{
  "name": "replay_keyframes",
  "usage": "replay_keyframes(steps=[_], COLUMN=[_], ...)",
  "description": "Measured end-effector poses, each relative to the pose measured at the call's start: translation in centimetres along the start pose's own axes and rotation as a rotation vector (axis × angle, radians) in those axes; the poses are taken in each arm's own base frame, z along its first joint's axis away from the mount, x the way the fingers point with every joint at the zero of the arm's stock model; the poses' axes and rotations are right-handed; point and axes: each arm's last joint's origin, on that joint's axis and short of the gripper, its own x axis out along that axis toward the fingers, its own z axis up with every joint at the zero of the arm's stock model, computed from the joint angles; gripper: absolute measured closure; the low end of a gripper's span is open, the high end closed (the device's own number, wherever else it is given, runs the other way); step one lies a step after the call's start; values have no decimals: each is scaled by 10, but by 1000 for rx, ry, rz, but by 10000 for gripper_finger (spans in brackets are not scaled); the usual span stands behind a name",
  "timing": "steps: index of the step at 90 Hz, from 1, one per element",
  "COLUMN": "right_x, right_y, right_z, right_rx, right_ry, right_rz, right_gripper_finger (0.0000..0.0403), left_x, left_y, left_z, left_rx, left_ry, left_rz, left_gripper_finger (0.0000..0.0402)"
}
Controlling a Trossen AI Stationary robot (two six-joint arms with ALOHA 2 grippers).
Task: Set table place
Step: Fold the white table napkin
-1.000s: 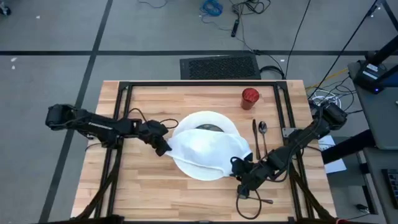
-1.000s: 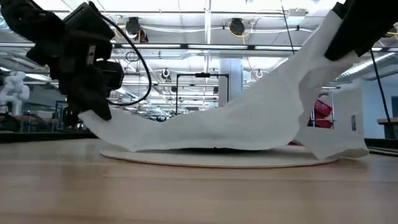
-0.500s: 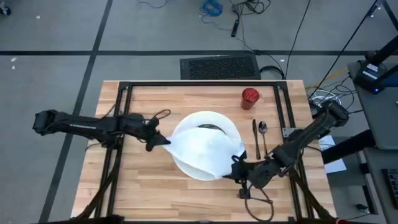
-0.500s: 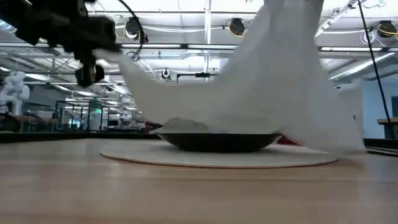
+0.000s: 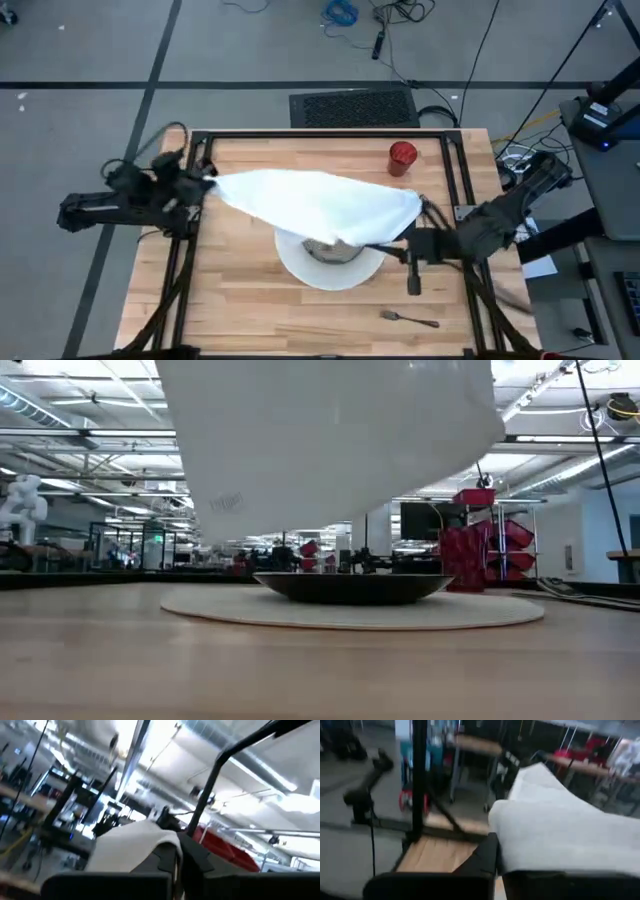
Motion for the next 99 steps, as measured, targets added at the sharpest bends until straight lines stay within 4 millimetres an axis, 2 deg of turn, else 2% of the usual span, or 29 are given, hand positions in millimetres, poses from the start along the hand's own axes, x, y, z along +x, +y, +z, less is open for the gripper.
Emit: replay_keyframes(steps=[10, 21, 47, 63, 80, 99], right_x=[-1, 6, 35, 50, 57, 67], right_y=[-4, -7, -1, -4, -20, -51], right_z=[4, -4, -57, -85, -105, -107], right_rx=[120, 277, 545, 775, 911, 993], right_ry=[-25, 12, 276, 470, 721, 813], right_rz=[-7, -32, -101, -27, 19, 194], right_gripper_finger=[403, 403, 403, 403, 403, 403], left_x=[2, 5, 15, 17, 17, 23], left_y=[-7, -8, 0, 2, 2, 9], left_z=[11, 14, 6, 4, 4, -5], left_rx=[16, 44, 55, 63, 85, 73], left_ry=[-28, -33, 4, 9, 12, 78], left_rz=[-17, -16, 46, 59, 60, 97], left_gripper_finger=[401, 401, 401, 401, 401, 401])
